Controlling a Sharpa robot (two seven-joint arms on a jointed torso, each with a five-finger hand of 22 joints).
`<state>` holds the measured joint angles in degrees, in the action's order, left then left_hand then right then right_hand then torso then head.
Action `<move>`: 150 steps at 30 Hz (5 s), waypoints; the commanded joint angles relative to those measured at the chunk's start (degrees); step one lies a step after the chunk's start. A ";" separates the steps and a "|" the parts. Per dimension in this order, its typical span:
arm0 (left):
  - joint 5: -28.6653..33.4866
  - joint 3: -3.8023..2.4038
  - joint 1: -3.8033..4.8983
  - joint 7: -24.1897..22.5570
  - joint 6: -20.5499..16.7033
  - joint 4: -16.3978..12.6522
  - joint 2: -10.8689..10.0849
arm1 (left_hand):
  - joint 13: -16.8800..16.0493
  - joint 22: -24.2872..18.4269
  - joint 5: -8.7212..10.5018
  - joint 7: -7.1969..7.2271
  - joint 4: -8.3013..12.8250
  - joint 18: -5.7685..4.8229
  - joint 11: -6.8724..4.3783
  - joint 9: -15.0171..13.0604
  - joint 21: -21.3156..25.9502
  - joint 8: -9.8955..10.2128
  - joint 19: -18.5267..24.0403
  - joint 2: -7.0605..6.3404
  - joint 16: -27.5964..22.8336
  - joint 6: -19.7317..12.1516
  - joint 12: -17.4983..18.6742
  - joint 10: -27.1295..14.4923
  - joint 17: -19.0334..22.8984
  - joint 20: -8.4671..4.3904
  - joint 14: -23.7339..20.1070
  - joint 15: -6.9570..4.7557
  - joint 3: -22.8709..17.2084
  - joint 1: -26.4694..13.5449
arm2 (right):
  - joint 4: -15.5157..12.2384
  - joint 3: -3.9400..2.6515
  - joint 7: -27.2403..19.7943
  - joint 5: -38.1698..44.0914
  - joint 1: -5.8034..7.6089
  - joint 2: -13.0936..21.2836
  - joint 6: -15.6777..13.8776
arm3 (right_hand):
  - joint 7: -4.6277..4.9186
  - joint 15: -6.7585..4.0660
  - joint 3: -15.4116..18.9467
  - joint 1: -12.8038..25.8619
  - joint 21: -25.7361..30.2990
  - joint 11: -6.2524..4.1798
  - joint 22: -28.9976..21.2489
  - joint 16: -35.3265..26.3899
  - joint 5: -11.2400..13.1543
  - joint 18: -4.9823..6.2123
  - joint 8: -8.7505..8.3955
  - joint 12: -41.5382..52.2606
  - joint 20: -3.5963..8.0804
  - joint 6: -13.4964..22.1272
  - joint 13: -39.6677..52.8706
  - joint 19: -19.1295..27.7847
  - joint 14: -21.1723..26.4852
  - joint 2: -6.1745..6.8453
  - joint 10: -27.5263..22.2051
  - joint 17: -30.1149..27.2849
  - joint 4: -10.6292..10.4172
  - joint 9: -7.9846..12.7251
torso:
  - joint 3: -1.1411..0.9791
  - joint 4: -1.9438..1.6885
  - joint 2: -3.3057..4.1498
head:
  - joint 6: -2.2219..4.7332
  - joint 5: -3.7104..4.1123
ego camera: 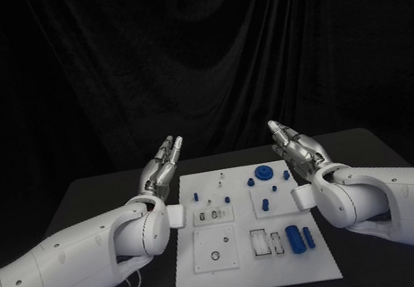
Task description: Assemble the parts on the task board
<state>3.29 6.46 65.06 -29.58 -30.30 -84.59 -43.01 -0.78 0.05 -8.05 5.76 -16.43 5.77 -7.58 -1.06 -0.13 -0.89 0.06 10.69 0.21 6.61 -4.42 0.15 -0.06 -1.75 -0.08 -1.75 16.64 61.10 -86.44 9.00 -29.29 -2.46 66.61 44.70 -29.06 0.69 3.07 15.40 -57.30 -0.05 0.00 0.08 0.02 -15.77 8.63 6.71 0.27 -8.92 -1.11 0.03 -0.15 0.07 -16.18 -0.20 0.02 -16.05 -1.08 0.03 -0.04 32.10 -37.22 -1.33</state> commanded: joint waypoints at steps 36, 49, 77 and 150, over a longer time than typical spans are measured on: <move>2.52 5.73 5.14 -7.52 30.08 5.17 -1.21 | -0.09 -0.05 0.28 8.69 -0.28 3.86 -1.18 0.36 0.13 0.21 -0.06 -1.45 -0.21 -2.82 -0.32 0.24 0.06 8.00 0.08 2.06 0.23 1.61 | 1.36 5.16 2.78 3.01 4.94 2.87 25.88 | -0.13 3.91 0.66 -3.68 -0.45 4.63 0.25 -0.02 0.04 0.86 2.09 1.56 -3.44 -1.68 0.46 -0.23 -0.07 0.14 0.32 -0.02 -0.53 -0.36 | 0.01 -0.01 0.14 | -1.52 0.32; -6.29 5.73 5.74 -8.97 24.11 1.93 -6.71 | -1.20 1.94 -1.07 4.40 -0.26 4.61 7.51 0.09 -3.63 -0.12 -5.22 -3.18 3.09 -1.40 -7.39 3.18 -1.36 14.96 5.19 8.60 -1.22 2.44 | 0.28 5.16 5.42 18.08 10.35 5.04 24.81 | 2.82 8.92 1.80 -13.99 -4.51 12.14 2.07 6.77 -0.96 0.29 6.56 17.86 -7.88 -7.82 2.42 -6.95 -6.56 3.90 4.62 2.26 0.09 -1.11 | -0.15 -0.01 1.46 | -3.48 -0.33; -27.19 5.74 9.67 -11.92 16.08 -1.71 -13.65 | -2.57 1.85 4.43 -5.00 -0.83 4.43 13.89 -1.51 -4.92 -4.40 -8.22 -19.93 5.10 11.02 -24.68 12.31 -2.09 14.82 11.89 8.76 -7.18 6.51 | 1.74 5.16 22.98 99.15 19.23 6.01 15.82 | 0.16 -1.88 -8.86 -23.52 -15.24 3.05 5.37 24.47 10.07 1.81 -0.07 37.90 -0.22 -33.60 13.16 -62.45 -58.57 14.85 50.57 26.20 -0.47 -2.42 | 0.32 -1.71 6.25 | -4.59 -0.25; -27.42 5.75 10.64 -12.27 19.46 0.83 -10.52 | -2.37 1.81 -2.05 -4.77 -0.41 4.14 14.07 -1.10 -4.72 -3.24 -7.61 -11.09 4.86 9.77 -23.18 11.16 -2.08 15.82 12.33 10.13 -10.58 6.73 | 15.65 5.16 23.81 99.74 17.54 -5.60 22.37 | -2.54 -3.65 -30.46 -18.58 -89.95 1.23 89.92 89.98 6.87 -8.63 7.63 89.73 3.21 -50.03 89.97 -89.85 -90.07 24.20 90.20 89.98 -0.10 -21.15 | 1.06 -2.97 7.73 | -6.08 0.96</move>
<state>-23.71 12.25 75.58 -38.78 -11.91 -83.75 -53.61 -3.22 1.89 -9.81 1.02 -16.99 9.31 6.46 -2.21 -5.01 -4.31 -7.82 -0.84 5.31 16.78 -27.88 11.77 -2.17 13.94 12.10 8.00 6.13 67.82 -71.02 14.20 -6.19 97.42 84.35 39.18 -5.92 -1.79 -0.12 -14.76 -75.53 -89.69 1.68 74.95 89.84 -9.01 0.85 14.60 89.86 -5.83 -51.43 74.94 -83.76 -83.95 8.02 84.00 74.94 -16.14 -22.36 1.07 -3.01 39.83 -43.26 -0.43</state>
